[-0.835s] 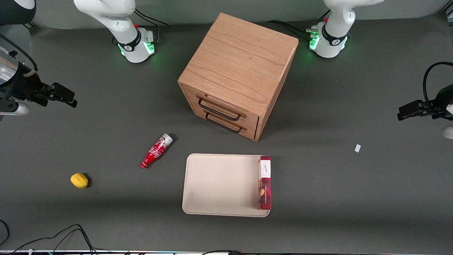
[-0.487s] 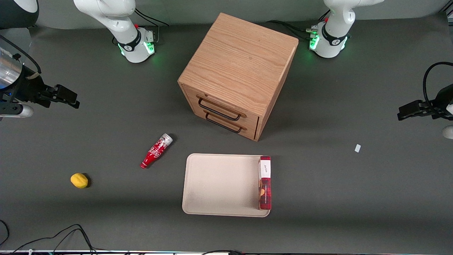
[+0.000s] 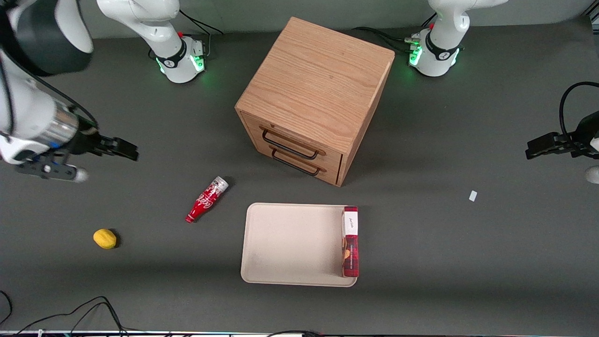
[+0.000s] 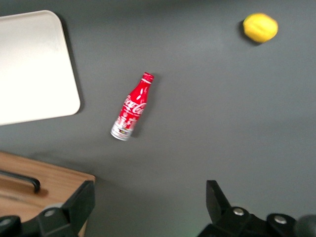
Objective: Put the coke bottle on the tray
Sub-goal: 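Move the open right gripper down over the red Coca-Cola bottle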
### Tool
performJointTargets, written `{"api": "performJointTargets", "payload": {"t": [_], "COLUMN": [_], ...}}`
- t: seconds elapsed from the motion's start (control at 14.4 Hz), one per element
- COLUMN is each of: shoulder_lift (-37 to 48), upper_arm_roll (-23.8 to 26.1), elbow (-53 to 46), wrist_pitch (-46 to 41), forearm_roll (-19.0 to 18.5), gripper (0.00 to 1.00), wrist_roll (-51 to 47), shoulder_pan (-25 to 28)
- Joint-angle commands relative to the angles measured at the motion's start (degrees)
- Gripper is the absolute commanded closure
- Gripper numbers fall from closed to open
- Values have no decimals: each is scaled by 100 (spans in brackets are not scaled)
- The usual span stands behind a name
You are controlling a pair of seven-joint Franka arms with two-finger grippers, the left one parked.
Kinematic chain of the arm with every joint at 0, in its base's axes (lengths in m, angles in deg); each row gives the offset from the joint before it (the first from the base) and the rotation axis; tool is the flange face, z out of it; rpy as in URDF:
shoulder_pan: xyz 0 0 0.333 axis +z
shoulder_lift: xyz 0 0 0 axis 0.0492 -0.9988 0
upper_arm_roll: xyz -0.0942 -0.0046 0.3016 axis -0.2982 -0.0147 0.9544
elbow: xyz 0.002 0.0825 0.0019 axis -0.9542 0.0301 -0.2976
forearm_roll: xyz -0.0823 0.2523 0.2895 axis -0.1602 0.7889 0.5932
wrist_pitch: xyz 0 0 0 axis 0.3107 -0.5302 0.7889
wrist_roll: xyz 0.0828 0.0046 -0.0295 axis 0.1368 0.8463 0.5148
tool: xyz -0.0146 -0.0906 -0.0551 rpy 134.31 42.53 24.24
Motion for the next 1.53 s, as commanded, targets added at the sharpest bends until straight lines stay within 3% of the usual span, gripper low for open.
{"api": "performJointTargets", "payload": {"t": [0.0,0.21,0.35,0.49,0.77,1.46], "shoulder_lift": [-529,-837,-1109,-1338,-1690,-2437], "upper_arm_roll": [49,207,495,638,621,524], "elbow": [-40,679,1067,1506,2139,2246], "wrist_pitch": [442,1609,2295,2998,4071,4900], "forearm_roll": [-131,-244,-805,-1114,-1133,-1441], "gripper": [0,0,0,0,0,1], "wrist_roll": [-787,-1647,-2498,-3107,-3356,-3487], "shoulder_pan": [134,134,64,37,20,-59]}}
